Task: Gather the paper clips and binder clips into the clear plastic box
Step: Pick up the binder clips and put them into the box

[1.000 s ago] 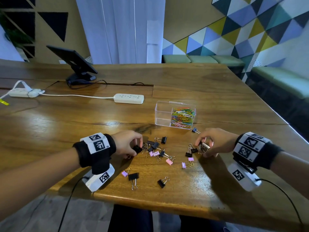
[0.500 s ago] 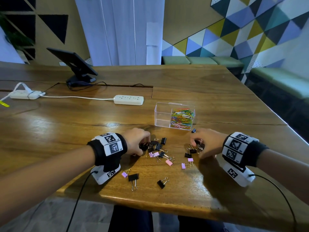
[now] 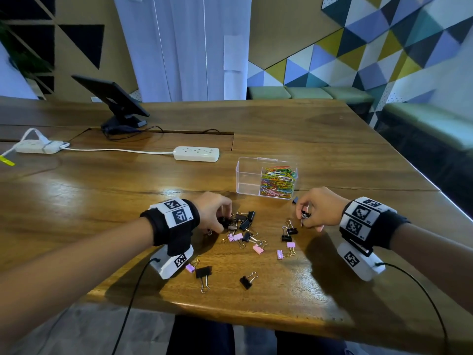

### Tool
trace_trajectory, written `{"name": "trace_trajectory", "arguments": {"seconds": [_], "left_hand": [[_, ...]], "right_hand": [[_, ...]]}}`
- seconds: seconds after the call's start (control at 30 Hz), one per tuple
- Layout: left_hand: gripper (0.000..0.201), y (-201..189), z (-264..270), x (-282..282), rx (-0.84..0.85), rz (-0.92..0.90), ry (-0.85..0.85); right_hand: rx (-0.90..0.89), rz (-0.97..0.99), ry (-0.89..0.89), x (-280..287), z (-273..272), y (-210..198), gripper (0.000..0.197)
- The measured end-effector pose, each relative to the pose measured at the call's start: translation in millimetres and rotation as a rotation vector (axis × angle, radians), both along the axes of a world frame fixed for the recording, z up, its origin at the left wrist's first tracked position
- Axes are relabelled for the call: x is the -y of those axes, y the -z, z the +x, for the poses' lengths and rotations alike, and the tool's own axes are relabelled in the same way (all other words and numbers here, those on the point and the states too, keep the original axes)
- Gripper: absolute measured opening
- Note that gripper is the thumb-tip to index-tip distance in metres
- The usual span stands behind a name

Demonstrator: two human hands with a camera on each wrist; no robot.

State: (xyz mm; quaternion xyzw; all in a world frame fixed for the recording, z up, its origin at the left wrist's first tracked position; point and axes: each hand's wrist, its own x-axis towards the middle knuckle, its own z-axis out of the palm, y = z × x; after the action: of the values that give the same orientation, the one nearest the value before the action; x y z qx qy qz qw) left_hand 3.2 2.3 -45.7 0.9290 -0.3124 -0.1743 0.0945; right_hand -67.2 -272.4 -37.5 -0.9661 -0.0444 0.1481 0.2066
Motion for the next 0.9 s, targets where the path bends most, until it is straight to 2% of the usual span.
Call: {"name": "trace_trajectory", "arguments": {"seconds": [0.1,0.27,0.4,0.5,0.6,0.73,0.9], "left_hand": [[0.023,1,6,-4,-0.013,-0.065,-0.008],[0.015,1,10,-9,-0.059,-0.17,-0.068],[0.014,3,11,-10,-0.044,-0.14,-0.043],[0.023,2,10,-9,-0.031,-0.091,-0.004],[0.024,1,11,-8,-0.033,-0.069,0.014],[0.021,2,10,-4,-0.03,-0.063,0.006],[0.037,1,7,0,-0.022,-0.011,-0.003]], "right_hand": [[-0.004,0.07,0.038,-4,4,-7,0.011],[0.045,0.111,-0.003,-17,10,-28,0.01],[0.104,0.163,0.012,-28,20,-46,0.01],[0.184,0.206,0.059,-37,35,-59,0.012],[0.268,0.238,0.109,-47,52,-70,0.009],[0.374,0.134,0.126,-62,73,-73,0.013],[0.377,-0.107,0.054,-81,92,-65,0.018]]}}
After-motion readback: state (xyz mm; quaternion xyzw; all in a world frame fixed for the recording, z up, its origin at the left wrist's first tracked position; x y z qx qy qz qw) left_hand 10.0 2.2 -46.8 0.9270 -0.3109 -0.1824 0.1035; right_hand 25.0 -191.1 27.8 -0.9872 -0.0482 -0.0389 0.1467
